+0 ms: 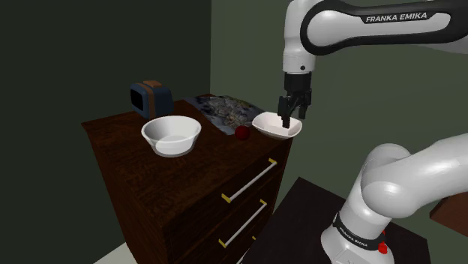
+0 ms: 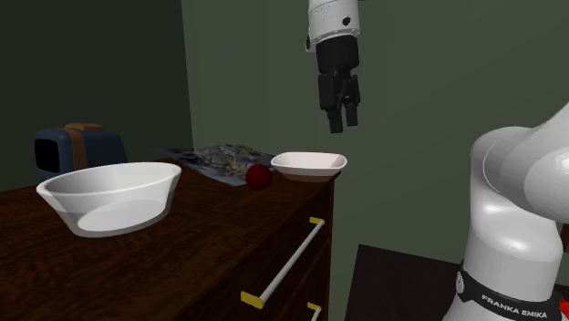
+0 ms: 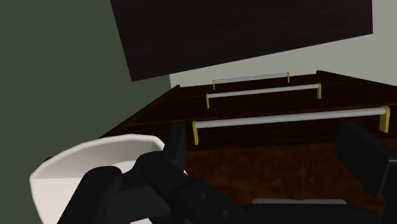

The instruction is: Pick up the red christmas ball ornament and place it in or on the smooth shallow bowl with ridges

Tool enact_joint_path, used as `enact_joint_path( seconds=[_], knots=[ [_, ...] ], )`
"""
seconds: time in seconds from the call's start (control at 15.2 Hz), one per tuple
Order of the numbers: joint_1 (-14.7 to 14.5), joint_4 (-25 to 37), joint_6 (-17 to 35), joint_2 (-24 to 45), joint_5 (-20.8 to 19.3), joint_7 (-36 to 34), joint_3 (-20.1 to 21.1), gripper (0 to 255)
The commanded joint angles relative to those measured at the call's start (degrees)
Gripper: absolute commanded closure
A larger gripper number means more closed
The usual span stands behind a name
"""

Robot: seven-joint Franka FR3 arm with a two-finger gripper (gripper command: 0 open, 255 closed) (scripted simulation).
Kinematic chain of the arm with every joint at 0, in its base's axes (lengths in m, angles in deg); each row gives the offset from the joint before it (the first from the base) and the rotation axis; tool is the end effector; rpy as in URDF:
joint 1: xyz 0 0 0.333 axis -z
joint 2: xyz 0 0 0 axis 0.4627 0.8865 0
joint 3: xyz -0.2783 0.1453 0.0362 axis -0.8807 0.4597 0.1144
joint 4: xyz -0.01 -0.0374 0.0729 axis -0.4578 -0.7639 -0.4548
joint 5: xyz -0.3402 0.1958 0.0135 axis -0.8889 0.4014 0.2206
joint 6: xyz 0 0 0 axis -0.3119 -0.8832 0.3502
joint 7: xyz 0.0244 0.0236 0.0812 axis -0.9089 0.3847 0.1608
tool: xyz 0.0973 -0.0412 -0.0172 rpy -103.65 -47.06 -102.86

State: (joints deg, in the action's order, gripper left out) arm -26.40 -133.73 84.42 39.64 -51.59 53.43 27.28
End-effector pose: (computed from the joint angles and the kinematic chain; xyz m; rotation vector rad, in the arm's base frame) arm 0.3027 -0.0112 0.5349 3.0609 -0.2811 -0.2289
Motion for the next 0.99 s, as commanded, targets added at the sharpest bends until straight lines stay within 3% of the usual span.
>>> enact_joint_path(
  seconds=[0.0, 0.53, 0.92],
  knots=[
    [0.0, 0.0, 0.0, 0.0, 0.0, 0.0, 0.0, 0],
    [0.5, -2.0, 20.8, 10.4, -4.8, -4.9, 4.5, 0],
    [2.5, 0.3, 34.3, 20.7, -11.5, -10.9, 8.2, 0]
  ],
)
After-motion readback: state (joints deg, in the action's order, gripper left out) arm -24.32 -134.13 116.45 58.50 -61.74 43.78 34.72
